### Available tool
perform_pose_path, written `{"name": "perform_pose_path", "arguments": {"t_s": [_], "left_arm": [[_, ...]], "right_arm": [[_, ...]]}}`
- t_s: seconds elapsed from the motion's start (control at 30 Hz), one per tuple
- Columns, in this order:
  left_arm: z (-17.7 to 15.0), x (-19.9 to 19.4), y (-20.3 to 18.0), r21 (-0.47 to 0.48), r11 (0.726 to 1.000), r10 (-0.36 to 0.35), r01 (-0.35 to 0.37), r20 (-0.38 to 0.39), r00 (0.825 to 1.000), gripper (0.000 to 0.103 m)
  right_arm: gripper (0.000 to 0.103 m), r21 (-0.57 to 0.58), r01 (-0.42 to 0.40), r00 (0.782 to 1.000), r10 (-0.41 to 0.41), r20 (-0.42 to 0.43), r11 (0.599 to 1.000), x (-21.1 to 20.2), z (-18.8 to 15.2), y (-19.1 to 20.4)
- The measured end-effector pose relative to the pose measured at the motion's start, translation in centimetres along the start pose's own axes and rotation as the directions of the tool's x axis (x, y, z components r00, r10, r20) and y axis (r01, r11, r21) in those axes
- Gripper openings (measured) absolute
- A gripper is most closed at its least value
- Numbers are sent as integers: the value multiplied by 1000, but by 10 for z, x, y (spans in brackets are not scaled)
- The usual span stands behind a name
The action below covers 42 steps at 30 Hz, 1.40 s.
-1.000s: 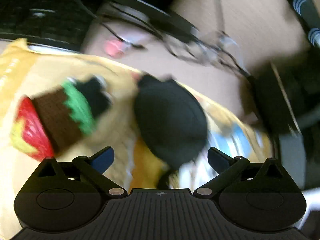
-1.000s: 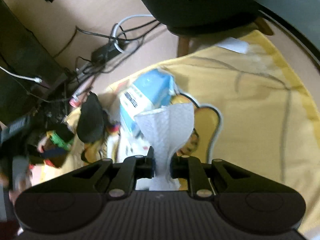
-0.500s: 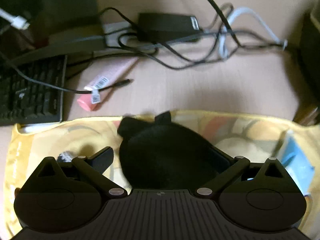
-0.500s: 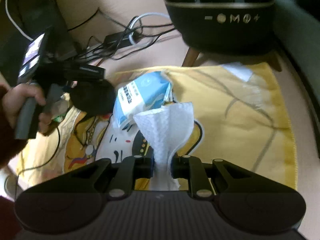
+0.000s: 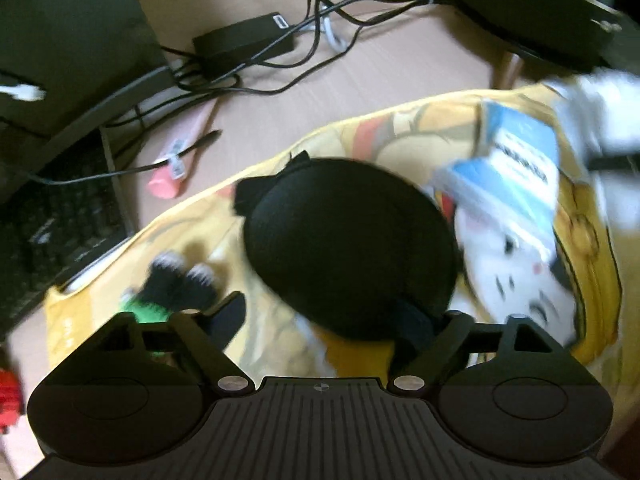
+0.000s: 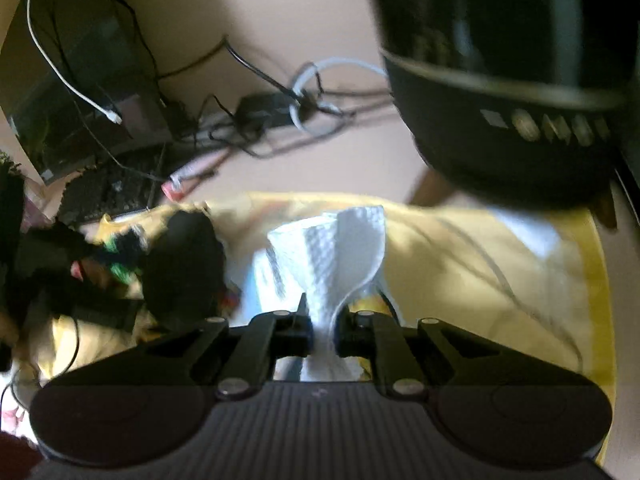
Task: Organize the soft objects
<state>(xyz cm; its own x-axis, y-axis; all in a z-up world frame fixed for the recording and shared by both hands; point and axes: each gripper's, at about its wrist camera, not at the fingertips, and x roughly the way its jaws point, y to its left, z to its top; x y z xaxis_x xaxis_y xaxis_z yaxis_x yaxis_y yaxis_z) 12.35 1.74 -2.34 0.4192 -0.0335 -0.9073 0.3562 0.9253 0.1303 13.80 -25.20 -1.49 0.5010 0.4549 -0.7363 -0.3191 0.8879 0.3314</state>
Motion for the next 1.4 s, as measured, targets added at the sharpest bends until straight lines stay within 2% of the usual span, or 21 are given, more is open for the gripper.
{"name": "perform_pose_path", "arguments": {"t_s": [0.1, 0.17, 0.23, 0.3, 0.4, 0.47, 0.53, 0.6, 0.67, 0.77, 0.87, 0.97, 1.03, 1.2, 1.27, 1.3, 1.33, 1.37, 1.4], "left_arm": [[-12, -17, 2, -22, 998, -50, 51, 40, 998, 94], [-17, -25, 5, -66, 994, -82, 86, 63, 995, 95], [-21, -31, 10, -112, 977, -174, 183, 85, 981, 97], [-20, -36, 12, -126, 957, -249, 261, 101, 963, 98], [-11, -41, 8, -99, 961, -247, 258, 109, 963, 100], [-6, -42, 7, -56, 970, -228, 236, 125, 966, 100], [-1, -39, 6, -21, 975, -218, 223, 130, 967, 101], [5, -29, 8, -13, 967, -251, 254, 114, 961, 101], [11, -18, 5, -10, 949, -313, 315, 88, 946, 101], [17, -6, -9, 42, 924, -381, 379, 62, 922, 101], [20, -1, -26, 106, 906, -417, 410, 51, 907, 101], [19, -6, -40, 146, 907, -405, 394, 49, 913, 101], [14, -13, -45, 171, 910, -393, 379, 61, 917, 101], [-3, -19, -40, 73, 932, -359, 356, 45, 932, 102], [-5, -19, -42, 68, 938, -342, 338, 39, 939, 102], [-6, -19, -44, 71, 943, -328, 325, 34, 944, 102], [-6, -19, -45, 74, 947, -315, 312, 29, 949, 102], [-6, -19, -48, 83, 951, -301, 298, 26, 953, 102], [-6, -21, -51, 107, 953, -287, 282, 33, 957, 102]], "right_arm": [[11, -62, -15, 1000, 15, -6, 998, 18, 25, 18], [9, -150, 51, 998, -54, -19, 987, 47, 39, 33], [9, -226, 100, 993, -111, -34, 969, 73, 51, 45], [9, -281, 101, 989, -126, -72, 954, 95, 60, 52], [9, -281, 68, 982, -114, -149, 957, 106, 62, 53], [9, -283, 55, 981, -104, -162, 957, 96, 54, 52], [9, -225, 45, 982, -85, -168, 973, 78, 46, 45], [9, -167, 23, 989, -47, -140, 986, 53, 35, 44], [9, -150, 27, 994, -43, -105, 988, 25, 21, 48], [9, -146, 121, 988, -134, -81, 982, -4, -3, 45], [12, -126, 230, 960, -247, -136, 965, -2, -25, 28], [26, -150, 293, 943, -311, -117, 944, 5, -43, 21], [47, -210, 334, 928, -359, -97, 919, 6, -51, 24], [54, -373, 399, 904, -427, 8, 837, -1, -68, 33], [50, -378, 428, 897, -436, 70, 821, 0, -69, 31], [40, -366, 422, 903, -420, 89, 829, 1, -67, 29], [20, -349, 397, 916, -391, 91, 849, 5, -63, 27], [8, -319, 367, 929, -361, 82, 874, 8, -58, 23], [7, -270, 353, 935, -347, 72, 896, 8, -53, 18]]}}
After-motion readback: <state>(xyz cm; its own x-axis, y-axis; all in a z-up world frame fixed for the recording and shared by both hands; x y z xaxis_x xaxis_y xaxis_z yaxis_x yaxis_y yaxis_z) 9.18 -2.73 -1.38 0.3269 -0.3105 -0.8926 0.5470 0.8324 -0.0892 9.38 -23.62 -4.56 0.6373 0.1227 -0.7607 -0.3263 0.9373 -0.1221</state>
